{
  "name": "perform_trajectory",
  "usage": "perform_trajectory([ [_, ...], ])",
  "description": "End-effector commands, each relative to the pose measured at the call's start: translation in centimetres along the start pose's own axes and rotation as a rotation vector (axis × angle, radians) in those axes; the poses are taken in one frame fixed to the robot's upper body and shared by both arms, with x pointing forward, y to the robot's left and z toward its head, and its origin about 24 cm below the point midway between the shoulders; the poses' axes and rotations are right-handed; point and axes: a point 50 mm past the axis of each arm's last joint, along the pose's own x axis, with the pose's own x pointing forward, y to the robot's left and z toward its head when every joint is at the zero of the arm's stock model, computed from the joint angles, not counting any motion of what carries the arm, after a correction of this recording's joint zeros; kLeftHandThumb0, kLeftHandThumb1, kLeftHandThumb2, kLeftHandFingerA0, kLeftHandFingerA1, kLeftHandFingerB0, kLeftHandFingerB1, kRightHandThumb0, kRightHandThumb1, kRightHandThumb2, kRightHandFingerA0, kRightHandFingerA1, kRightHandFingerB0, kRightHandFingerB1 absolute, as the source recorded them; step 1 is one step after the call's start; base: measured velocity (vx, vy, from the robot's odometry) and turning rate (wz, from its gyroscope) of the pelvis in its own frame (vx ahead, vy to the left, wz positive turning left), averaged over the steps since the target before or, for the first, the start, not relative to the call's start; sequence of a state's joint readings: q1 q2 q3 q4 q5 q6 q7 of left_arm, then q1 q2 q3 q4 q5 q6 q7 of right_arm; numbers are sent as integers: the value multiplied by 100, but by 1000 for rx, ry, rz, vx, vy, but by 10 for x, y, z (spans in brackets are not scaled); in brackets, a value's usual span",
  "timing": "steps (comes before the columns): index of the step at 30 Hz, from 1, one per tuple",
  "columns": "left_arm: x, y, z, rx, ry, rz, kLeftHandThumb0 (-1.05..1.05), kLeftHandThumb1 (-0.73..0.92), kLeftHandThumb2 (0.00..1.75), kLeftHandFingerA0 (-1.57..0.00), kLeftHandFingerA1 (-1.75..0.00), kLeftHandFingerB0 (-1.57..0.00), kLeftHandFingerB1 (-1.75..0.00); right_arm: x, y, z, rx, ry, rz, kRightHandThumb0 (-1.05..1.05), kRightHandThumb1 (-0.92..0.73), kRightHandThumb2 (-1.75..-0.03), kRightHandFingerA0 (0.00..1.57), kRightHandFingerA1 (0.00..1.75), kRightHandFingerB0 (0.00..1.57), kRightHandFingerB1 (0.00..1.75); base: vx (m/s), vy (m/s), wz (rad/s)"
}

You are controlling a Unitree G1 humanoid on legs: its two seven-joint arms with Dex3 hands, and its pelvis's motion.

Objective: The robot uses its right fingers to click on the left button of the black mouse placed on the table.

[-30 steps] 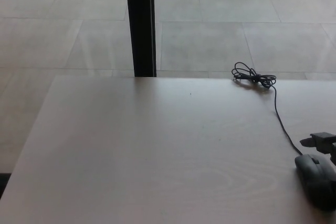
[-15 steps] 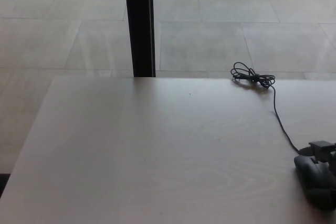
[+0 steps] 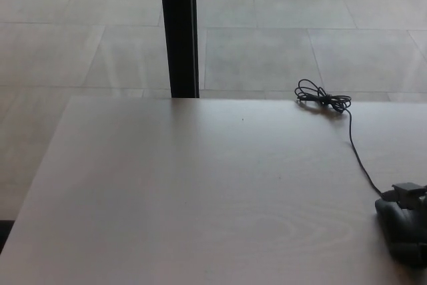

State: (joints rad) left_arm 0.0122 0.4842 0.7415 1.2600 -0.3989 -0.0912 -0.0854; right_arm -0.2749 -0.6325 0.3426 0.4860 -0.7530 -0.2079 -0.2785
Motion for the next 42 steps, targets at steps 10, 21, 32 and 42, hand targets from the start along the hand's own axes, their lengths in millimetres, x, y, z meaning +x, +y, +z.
perform_trajectory([
  [10,2,1,12,-7,-41,18,-91,92,74,-71,-55,-57,-49,-4,2,-3,-13,-1,0,-64,-66,-105,37,57,37,52,0,0,0],
  [21,0,7,6,0,-28,33,-97,77,91,-70,-61,-56,-53,-4,10,-2,-12,-5,27,-69,-86,-66,39,47,45,37,0,0,0],
  [32,0,7,8,25,-39,15,-91,92,77,-67,-56,-57,-48,-16,20,-23,-30,77,70,-68,-84,-65,39,45,45,36,0,0,0],
  [42,0,7,12,26,-51,16,-90,92,78,-71,-60,-56,-50,-22,41,-6,-54,-17,148,-68,-85,-66,38,46,42,36,0,0,0],
])
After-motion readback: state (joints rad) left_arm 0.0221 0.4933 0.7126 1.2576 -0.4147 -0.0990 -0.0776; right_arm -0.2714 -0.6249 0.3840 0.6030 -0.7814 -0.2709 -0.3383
